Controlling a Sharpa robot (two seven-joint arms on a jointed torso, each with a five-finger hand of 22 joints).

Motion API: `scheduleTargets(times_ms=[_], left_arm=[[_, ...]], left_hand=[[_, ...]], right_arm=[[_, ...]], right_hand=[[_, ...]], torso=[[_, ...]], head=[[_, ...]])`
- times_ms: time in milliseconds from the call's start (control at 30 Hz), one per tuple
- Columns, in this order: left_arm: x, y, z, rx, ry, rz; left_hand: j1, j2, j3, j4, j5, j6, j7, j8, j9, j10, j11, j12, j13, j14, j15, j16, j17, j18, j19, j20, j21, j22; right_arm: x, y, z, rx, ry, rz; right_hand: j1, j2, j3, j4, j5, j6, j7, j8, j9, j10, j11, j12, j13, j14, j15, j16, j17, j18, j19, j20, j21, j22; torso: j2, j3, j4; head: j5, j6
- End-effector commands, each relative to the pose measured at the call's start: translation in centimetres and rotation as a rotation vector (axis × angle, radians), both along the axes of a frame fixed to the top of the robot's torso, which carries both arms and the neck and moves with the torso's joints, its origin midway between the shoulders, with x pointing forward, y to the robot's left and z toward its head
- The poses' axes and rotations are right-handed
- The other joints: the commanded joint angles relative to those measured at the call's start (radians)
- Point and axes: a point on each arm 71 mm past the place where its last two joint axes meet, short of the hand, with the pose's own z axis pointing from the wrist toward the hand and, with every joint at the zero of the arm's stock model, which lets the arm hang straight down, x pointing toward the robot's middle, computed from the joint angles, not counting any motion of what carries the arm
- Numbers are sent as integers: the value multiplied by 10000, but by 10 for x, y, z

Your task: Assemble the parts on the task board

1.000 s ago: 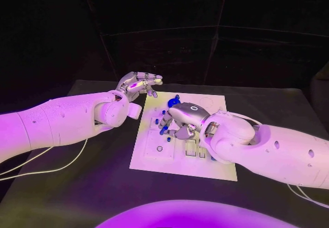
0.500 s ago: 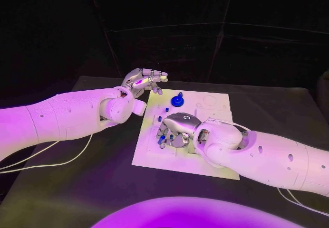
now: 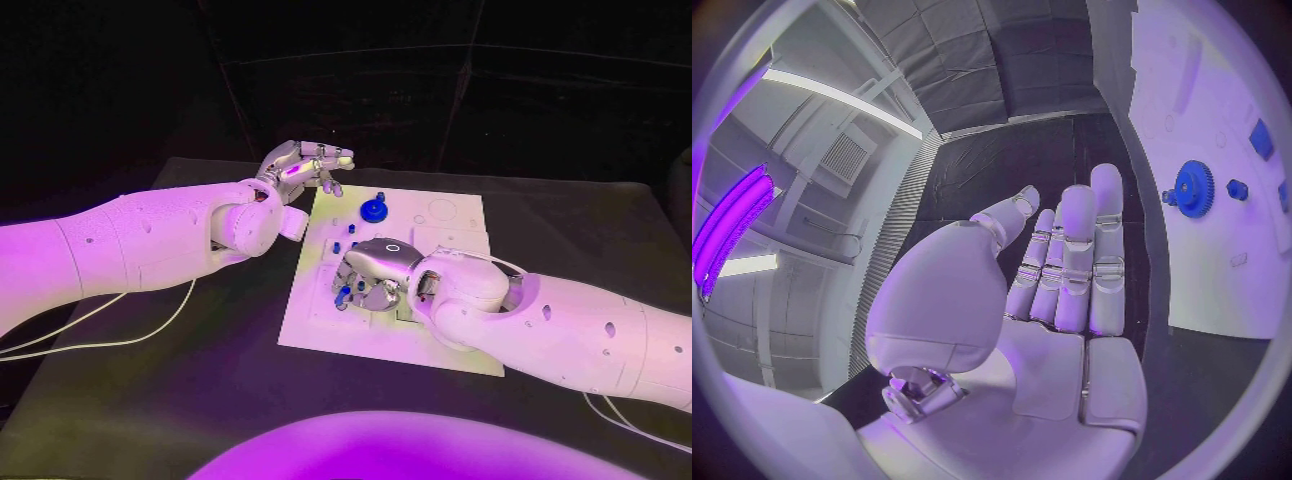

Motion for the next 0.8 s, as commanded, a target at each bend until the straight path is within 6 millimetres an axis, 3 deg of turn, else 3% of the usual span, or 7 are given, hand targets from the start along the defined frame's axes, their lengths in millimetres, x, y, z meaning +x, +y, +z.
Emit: scheduleTargets(times_ms=[33, 800], left_arm=[[0, -1, 2, -107, -87, -90], [1, -1, 2, -100, -69, -93]], left_hand=[[66, -14, -34, -15, 28, -51, -7, 54, 17, -47, -2, 29, 9, -69, 22, 24, -16, 133, 10, 74, -48, -9], [66, -14, -34, -15, 28, -51, -7, 54, 17, -47, -2, 29, 9, -69, 22, 24, -16, 133, 10, 74, -48, -9]], right_arm=[[-1, -1, -2, -281, 81, 175], [-1, -2, -2, -450, -145, 90]], right_hand=[[18, -7, 43, 1, 66, -7, 42, -7, -12, 228, -142, -16, -2, 250, -22, 45, -14, -76, -2, 35, 56, -3], [-6, -8, 73, -26, 93, 1, 41, -8, -10, 238, -141, -30, 3, 250, -20, 58, 4, -74, -9, 39, 58, -3]], torso=[[-2, -7, 9], [1, 3, -4]], head=[[25, -14], [61, -66]])
